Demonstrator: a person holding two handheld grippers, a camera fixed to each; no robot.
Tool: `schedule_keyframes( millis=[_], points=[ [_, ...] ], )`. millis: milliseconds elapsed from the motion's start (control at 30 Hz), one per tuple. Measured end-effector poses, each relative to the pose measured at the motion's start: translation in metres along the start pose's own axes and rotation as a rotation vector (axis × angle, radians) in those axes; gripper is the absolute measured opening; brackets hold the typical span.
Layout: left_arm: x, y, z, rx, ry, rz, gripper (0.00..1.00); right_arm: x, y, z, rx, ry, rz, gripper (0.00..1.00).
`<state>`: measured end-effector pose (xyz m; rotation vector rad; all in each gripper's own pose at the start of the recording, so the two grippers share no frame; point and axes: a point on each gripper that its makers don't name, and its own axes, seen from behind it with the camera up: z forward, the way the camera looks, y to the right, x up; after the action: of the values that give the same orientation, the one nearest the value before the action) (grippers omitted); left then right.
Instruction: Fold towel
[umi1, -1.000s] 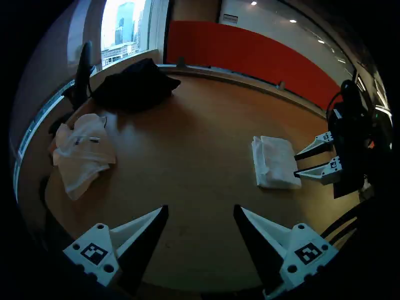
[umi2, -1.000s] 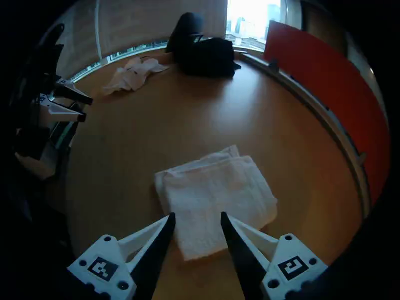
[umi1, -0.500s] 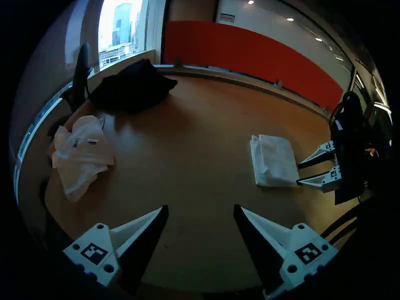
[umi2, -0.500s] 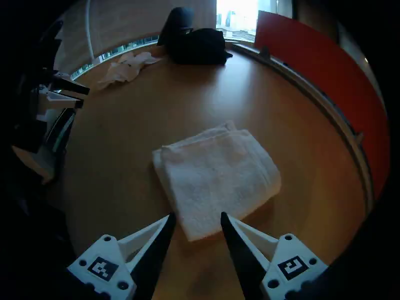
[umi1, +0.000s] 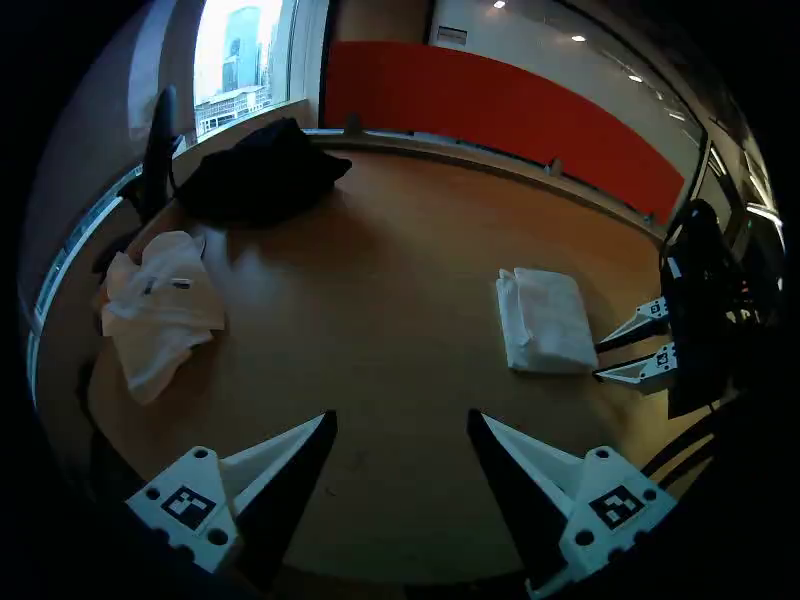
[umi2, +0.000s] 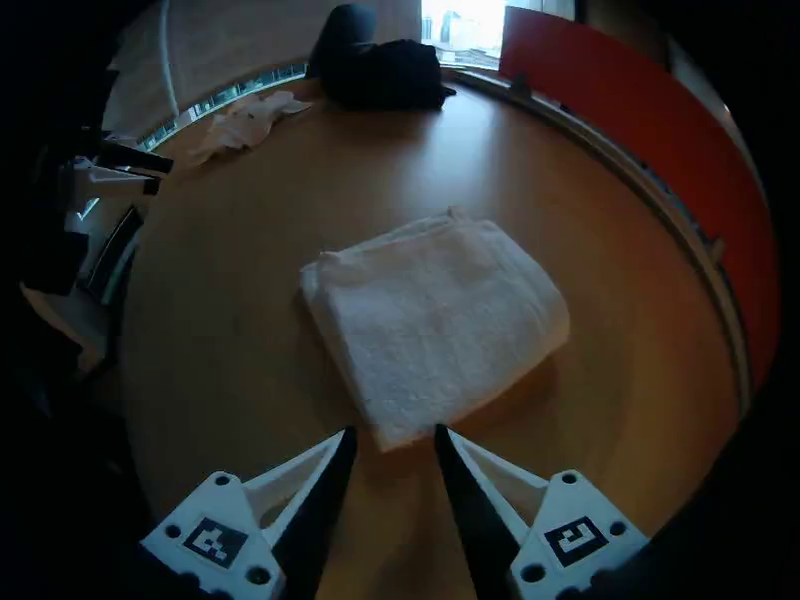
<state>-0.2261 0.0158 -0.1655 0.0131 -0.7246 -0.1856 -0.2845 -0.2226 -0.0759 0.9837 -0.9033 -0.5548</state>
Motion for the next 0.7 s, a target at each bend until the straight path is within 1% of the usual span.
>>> schedule_keyframes(
  millis=[167,433,633,700],
  points=[
    [-0.0006,-0.0005,-0.0002,0.001,0.000,0.000,0.97,-0.0047,0.0028,0.0015,-0.011,-0.007,0.022,0.47],
    [-0.0015,0.0013,0.0007,-0.002,-0.003,0.000,0.97,-0.0068,0.0011,0.0050,-0.009,-0.006,0.042,0.46],
    [-0.0019,0.0022,0.0013,-0.004,-0.005,0.001,0.97,-0.0076,0.0014,0.0064,-0.019,-0.004,0.049,0.33],
    [-0.0018,0.0022,0.0015,-0.004,-0.005,0.001,0.97,-0.0078,0.0022,0.0061,-0.022,-0.003,0.052,0.30]
  ],
)
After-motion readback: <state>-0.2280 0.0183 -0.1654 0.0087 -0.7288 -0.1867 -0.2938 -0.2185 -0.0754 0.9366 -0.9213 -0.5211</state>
